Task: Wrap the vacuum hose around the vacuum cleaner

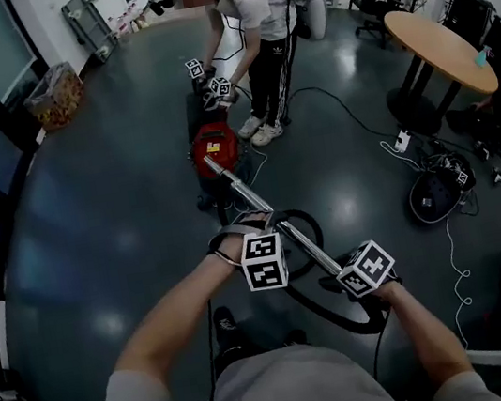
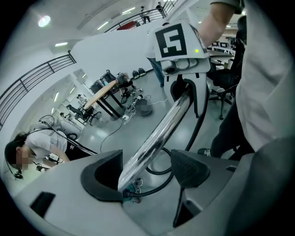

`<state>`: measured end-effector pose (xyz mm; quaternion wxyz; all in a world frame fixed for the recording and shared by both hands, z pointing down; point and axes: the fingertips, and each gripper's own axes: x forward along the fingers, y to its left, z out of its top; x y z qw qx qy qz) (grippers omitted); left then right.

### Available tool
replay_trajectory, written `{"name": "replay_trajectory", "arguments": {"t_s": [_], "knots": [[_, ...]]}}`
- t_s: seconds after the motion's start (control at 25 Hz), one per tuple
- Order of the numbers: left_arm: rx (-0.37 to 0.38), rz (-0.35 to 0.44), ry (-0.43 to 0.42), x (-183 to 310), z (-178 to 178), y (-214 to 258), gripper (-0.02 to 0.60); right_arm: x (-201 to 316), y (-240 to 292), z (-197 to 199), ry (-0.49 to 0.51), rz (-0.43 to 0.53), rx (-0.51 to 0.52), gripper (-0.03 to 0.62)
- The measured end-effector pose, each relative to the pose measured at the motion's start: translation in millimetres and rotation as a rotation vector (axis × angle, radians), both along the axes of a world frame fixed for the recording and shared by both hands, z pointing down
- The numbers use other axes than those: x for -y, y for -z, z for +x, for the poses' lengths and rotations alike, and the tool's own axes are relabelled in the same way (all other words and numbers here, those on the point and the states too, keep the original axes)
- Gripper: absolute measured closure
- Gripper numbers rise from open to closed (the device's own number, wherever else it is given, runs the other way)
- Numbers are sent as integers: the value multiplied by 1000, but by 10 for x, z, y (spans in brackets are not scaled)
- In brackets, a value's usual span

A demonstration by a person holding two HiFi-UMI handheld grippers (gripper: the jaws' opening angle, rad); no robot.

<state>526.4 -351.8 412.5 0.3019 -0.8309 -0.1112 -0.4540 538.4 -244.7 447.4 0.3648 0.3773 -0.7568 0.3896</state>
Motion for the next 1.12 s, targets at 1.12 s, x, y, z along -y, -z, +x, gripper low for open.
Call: {"name": "replay_trajectory", "arguments": {"t_s": [1.12], "knots": [[63, -305, -66, 978, -1633, -607, 483, 1696, 368, -1418, 706, -243, -498, 437]]}}
